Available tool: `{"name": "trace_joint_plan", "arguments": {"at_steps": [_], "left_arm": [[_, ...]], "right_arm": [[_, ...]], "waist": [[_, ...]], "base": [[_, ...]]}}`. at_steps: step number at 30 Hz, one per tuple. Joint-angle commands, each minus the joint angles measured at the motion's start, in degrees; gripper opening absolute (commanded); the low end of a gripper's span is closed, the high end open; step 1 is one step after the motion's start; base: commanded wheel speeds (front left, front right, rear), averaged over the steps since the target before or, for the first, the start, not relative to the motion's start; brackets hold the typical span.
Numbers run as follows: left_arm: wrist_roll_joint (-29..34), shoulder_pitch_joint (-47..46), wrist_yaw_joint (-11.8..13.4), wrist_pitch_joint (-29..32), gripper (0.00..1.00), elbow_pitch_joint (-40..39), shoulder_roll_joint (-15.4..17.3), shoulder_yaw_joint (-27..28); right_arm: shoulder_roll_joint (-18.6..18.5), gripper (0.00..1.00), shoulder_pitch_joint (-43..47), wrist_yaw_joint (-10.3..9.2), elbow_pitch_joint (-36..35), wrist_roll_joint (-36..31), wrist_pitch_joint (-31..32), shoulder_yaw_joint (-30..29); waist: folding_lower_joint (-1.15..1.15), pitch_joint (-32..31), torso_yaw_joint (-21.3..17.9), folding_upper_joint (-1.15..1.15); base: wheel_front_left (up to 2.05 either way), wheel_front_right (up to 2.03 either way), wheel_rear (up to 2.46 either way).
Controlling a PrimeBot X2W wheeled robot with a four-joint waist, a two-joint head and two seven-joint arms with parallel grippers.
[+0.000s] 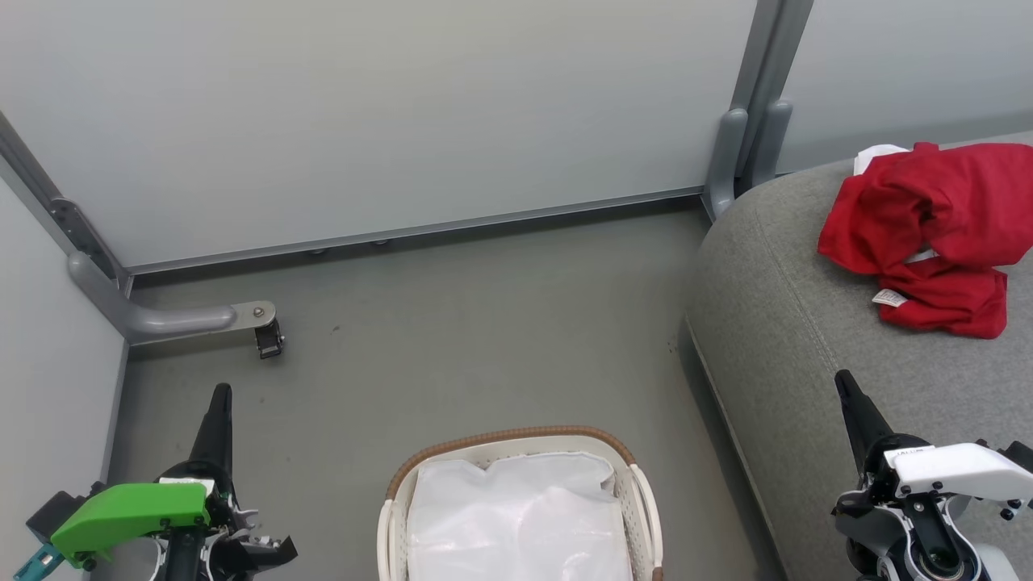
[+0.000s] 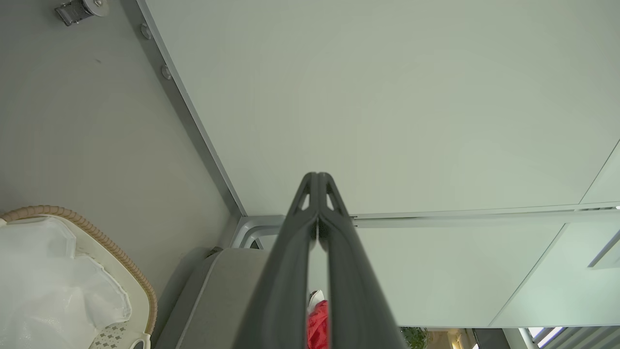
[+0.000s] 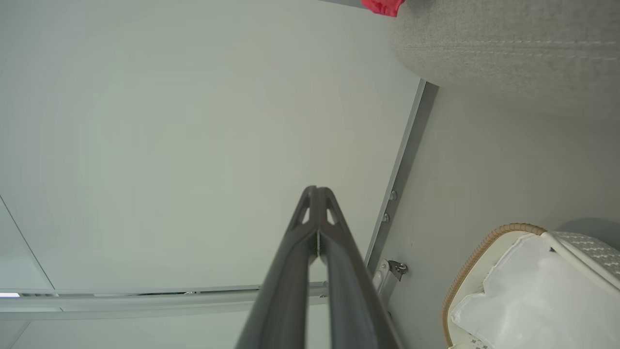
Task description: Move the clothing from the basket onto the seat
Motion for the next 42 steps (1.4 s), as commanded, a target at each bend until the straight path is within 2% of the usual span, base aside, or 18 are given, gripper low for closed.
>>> {"name": "trace_joint_plan", "arguments": {"at_steps": [1, 14, 42], "left_arm": [[-1.30, -0.96, -0.40, 0.42, 0.00, -0.30, 0.28, 0.39], [-5.28, -1.40, -0.53, 1.73, 0.00, -0.37, 0.30, 0.97], [-5.19, -1.39, -0.53, 1.70, 0.00, -0.36, 0.29, 0.94]], "right_arm": [[-0.35, 0.00, -0.56, -0.03, -0.34, 1.37, 0.54, -0.29], [-0.38, 0.00, -0.54, -0.02, -0.70, 6.18, 1.65, -0.78], [-0.37, 0.00, -0.52, -0.02, -0.67, 6.03, 1.62, -0.74]], "waist": [[0.00, -0.01, -0.06, 0.00], [0.00, -0.07, -0.57, 0.00], [0.00, -0.07, -0.57, 0.00]], "base": [[0.00, 0.00, 0.00], [0.00, 0.00, 0.00], [0.00, 0.00, 0.00]]}}
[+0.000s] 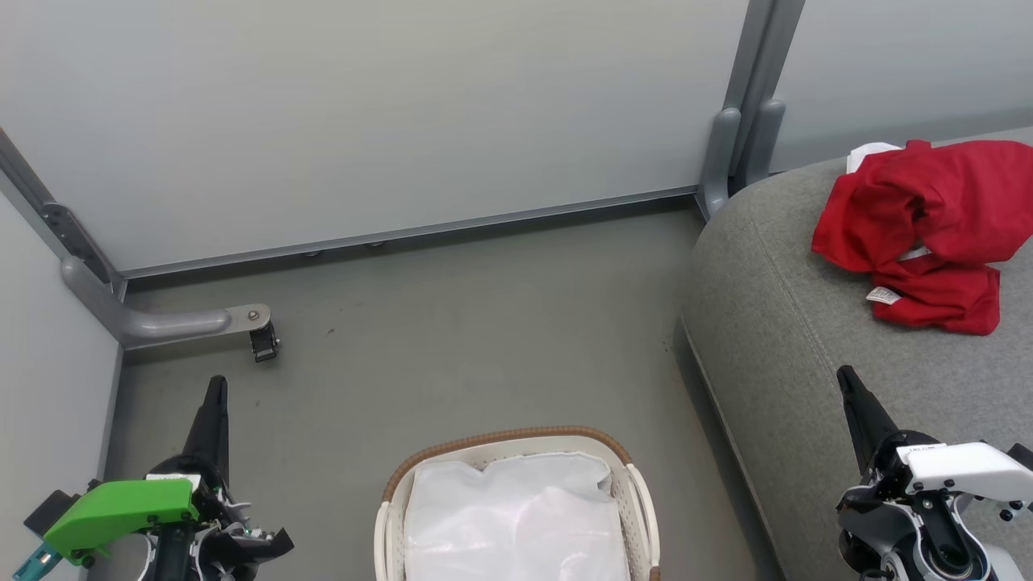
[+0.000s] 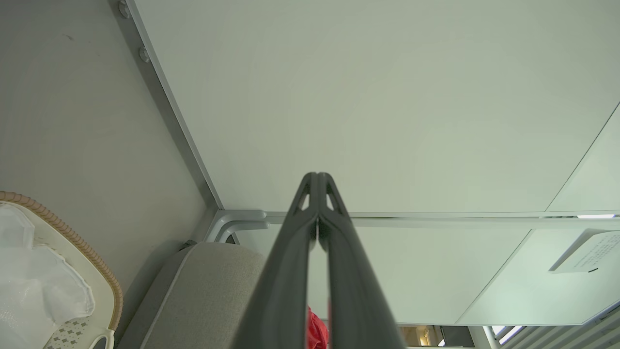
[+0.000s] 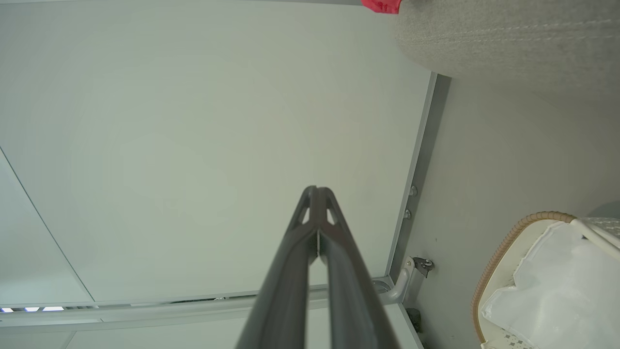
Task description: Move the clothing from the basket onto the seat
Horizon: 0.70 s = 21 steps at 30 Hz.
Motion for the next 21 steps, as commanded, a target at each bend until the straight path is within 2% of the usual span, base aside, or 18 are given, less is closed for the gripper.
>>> {"name": "trace_joint_plan", "arguments": {"at_steps": [1, 21], "left_arm": [[-0.17, -0.64, -0.24, 0.24, 0.00, -0.15, 0.28, 0.14], [-0.19, -0.64, -0.25, 0.22, 0.00, -0.15, 0.28, 0.12]], "right_arm": [[-0.32, 0.00, -0.42, 0.00, -0.17, 0.22, 0.08, -0.12], [-0.32, 0.00, -0.42, 0.00, -0.17, 0.22, 0.07, -0.11]], "waist": [[0.00, 0.00, 0.00, 0.00], [0.00, 0.00, 0.00, 0.00]], "base": [[0.00, 0.00, 0.00], [0.00, 0.00, 0.00]]}}
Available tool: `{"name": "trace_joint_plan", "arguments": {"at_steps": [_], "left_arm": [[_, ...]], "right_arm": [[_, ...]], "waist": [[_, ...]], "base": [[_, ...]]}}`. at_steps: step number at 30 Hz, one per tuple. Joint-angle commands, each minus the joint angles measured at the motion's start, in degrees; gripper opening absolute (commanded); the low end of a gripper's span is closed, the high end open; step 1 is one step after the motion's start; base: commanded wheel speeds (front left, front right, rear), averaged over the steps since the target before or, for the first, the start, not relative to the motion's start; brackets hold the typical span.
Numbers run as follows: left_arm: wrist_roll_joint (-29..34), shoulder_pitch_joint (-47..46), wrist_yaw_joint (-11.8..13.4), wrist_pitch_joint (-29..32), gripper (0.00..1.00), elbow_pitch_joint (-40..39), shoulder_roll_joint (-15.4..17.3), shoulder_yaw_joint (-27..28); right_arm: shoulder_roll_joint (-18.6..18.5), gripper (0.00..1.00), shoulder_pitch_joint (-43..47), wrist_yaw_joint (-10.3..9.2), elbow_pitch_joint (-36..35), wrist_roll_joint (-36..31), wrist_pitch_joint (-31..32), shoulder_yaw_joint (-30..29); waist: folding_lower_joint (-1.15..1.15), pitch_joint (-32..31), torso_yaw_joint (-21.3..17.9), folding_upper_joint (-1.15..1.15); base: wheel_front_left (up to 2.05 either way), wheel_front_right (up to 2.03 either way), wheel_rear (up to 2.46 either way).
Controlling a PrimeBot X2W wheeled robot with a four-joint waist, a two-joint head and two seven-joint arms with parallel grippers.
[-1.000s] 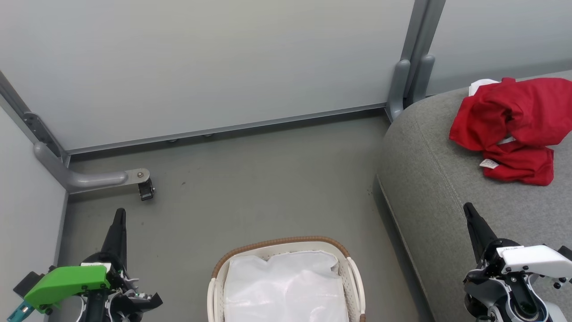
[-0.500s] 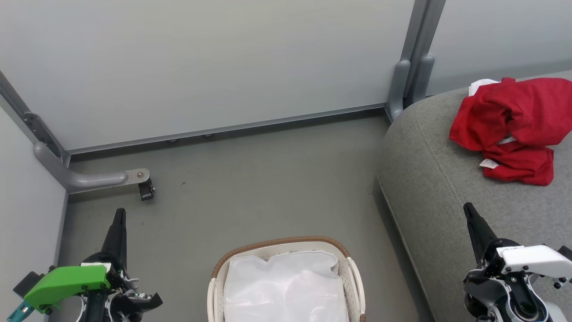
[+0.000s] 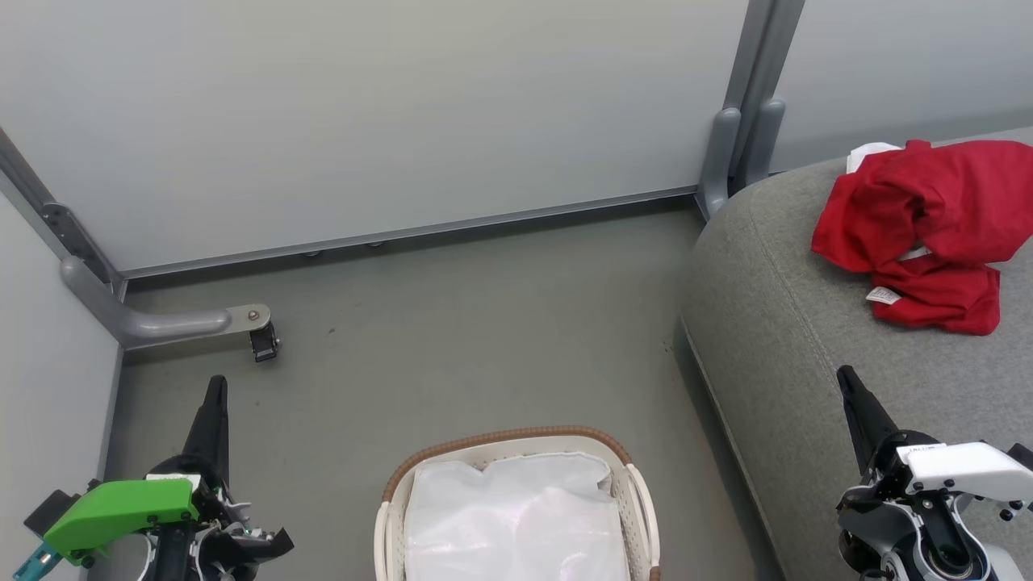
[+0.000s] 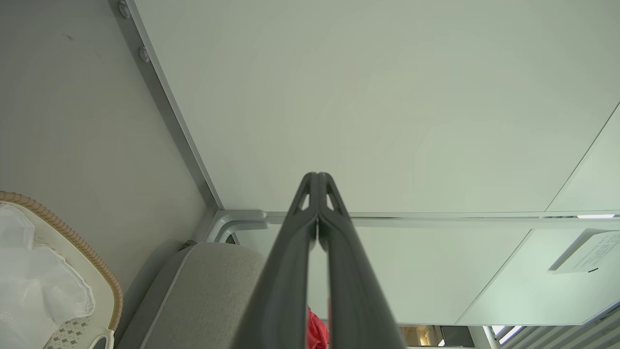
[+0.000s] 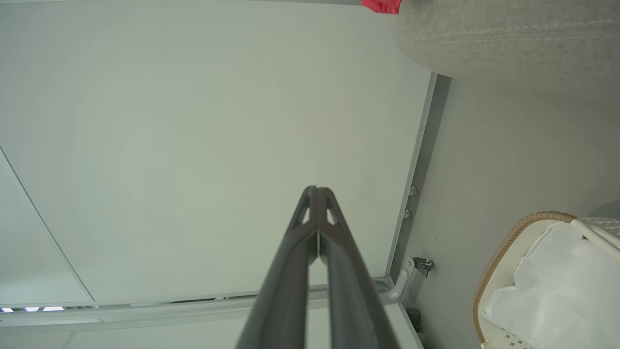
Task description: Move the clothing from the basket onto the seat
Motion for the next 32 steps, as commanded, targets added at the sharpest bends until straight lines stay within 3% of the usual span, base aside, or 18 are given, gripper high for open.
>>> {"name": "trace_joint_plan", "arguments": {"at_steps": [1, 32], "left_arm": [[-0.20, -0.64, -0.25, 0.22, 0.00, -0.15, 0.28, 0.12], [-0.23, -0.63, -0.24, 0.18, 0.00, -0.15, 0.28, 0.08]], "right_arm": [[-0.32, 0.00, -0.41, 0.00, -0.17, 0.22, 0.07, -0.11], [-0.32, 0.00, -0.41, 0.00, -0.18, 0.22, 0.07, -0.11]], "waist": [[0.00, 0.00, 0.00, 0.00], [0.00, 0.00, 0.00, 0.00]], "base": [[0.00, 0.00, 0.00], [0.00, 0.00, 0.00]]}}
